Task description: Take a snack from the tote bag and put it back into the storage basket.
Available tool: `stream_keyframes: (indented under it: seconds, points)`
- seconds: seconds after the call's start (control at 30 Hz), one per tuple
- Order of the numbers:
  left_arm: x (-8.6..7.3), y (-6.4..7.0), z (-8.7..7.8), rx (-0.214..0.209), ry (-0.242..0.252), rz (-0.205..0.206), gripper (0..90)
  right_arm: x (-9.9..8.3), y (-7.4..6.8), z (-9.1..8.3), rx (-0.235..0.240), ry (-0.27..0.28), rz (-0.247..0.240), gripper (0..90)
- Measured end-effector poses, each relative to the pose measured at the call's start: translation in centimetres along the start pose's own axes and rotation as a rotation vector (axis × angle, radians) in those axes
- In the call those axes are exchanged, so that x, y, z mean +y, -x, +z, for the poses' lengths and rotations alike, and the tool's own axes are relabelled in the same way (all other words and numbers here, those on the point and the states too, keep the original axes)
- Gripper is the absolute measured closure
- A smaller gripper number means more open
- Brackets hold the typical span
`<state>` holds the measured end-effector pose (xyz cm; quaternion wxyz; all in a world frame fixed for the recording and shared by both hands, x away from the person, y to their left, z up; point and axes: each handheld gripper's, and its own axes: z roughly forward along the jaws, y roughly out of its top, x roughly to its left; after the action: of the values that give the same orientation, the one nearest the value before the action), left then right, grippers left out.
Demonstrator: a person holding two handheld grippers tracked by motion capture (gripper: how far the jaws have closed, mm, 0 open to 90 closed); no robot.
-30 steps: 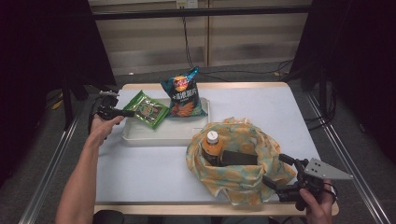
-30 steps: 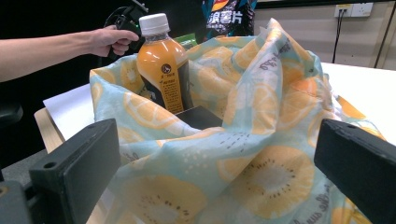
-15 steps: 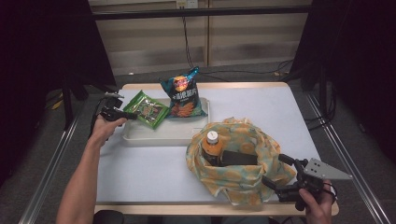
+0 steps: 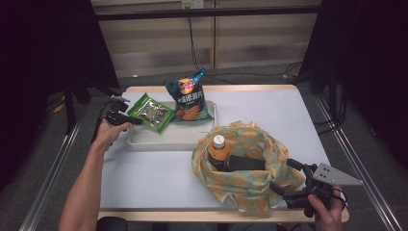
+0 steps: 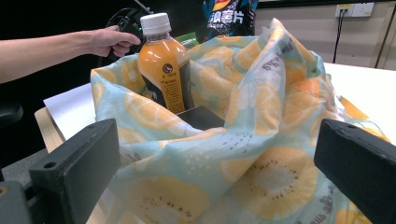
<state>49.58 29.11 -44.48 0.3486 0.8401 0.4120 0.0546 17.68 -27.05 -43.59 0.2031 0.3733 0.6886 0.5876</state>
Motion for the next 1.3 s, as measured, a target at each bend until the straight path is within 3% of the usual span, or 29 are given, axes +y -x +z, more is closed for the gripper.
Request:
stream_keyframes:
  seconds: [0.1,0.3,0.5,0.57,0.6,0.73,0.83,0.97,1.23,1.3]
  points:
    - [-0.1,0.3,-0.2,-0.009,-0.011,0.017,90.0,0.0,0.1,0.0,-0.002,0.002,0.001,0.0]
    - [-1.2,0.3,0.1,-0.020,-0.045,0.011,90.0,0.0,0.1,-0.1,-0.002,0.000,0.004,0.0]
    - [-0.9,0.1,1.0,0.015,-0.070,-0.009,90.0,0.0,-0.1,0.1,0.002,-0.001,-0.001,0.0]
    - [-0.7,-0.3,1.1,0.030,-0.112,0.016,90.0,0.0,-0.1,0.0,-0.003,-0.003,-0.005,0.0]
    - [-0.7,-0.2,1.3,0.040,-0.077,-0.025,90.0,0.0,0.0,0.0,-0.002,-0.004,-0.003,0.0]
    - [0.0,-0.8,1.0,0.060,-0.058,-0.047,90.0,-0.1,0.2,0.0,-0.002,-0.004,0.005,0.0]
    - [0.6,-0.9,0.9,0.075,-0.064,-0.044,90.0,-0.1,0.2,-0.1,-0.002,-0.001,0.009,0.0]
    - [1.4,-1.3,0.8,0.089,-0.027,-0.072,90.0,-0.1,0.2,-0.2,-0.003,-0.003,0.008,0.0]
    - [3.1,-2.0,0.6,0.125,0.002,-0.081,90.0,-0.1,0.3,-0.1,-0.006,-0.001,0.017,0.0]
    - [3.3,-2.0,0.7,0.139,0.032,-0.093,90.0,-0.1,0.4,-0.2,-0.003,-0.005,0.013,0.0]
